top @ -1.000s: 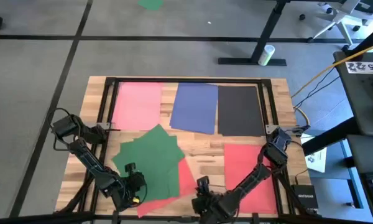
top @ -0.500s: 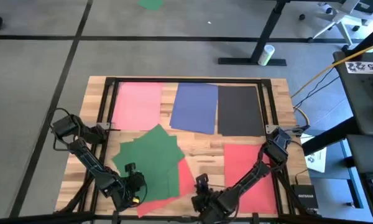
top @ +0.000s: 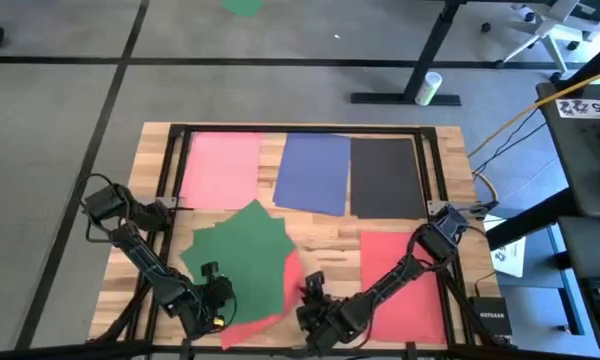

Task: Organize paper
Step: Stack the red paper on top of the other red papers on the table

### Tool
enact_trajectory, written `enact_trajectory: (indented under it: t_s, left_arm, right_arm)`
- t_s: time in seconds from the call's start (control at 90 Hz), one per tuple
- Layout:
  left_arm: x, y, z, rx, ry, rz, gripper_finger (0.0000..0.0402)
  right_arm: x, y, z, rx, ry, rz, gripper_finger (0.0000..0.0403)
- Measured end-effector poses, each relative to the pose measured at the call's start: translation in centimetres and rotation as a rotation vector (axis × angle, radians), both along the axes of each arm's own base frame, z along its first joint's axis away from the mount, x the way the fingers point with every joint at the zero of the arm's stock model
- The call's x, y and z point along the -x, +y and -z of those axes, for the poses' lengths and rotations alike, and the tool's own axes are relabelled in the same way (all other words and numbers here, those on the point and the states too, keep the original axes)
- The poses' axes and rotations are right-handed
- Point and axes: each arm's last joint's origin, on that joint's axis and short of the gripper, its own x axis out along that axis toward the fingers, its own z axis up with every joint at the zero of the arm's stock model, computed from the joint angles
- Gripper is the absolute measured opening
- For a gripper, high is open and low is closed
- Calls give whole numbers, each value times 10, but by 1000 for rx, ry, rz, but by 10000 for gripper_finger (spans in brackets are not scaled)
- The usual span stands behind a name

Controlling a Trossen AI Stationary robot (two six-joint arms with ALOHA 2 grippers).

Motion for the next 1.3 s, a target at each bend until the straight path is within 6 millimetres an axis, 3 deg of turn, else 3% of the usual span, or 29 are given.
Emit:
enact_trajectory:
  t_s: [0.867, 1.3]
  left_arm:
    - [0, 0, 0, 1, 0, 0, 0]
    - [0, 0, 0, 3, -1, -3, 0]
  right_arm:
    - [-16, 17, -12, -213, -236, 35, 133]
    - [-19, 18, -37, -209, -269, 152, 133]
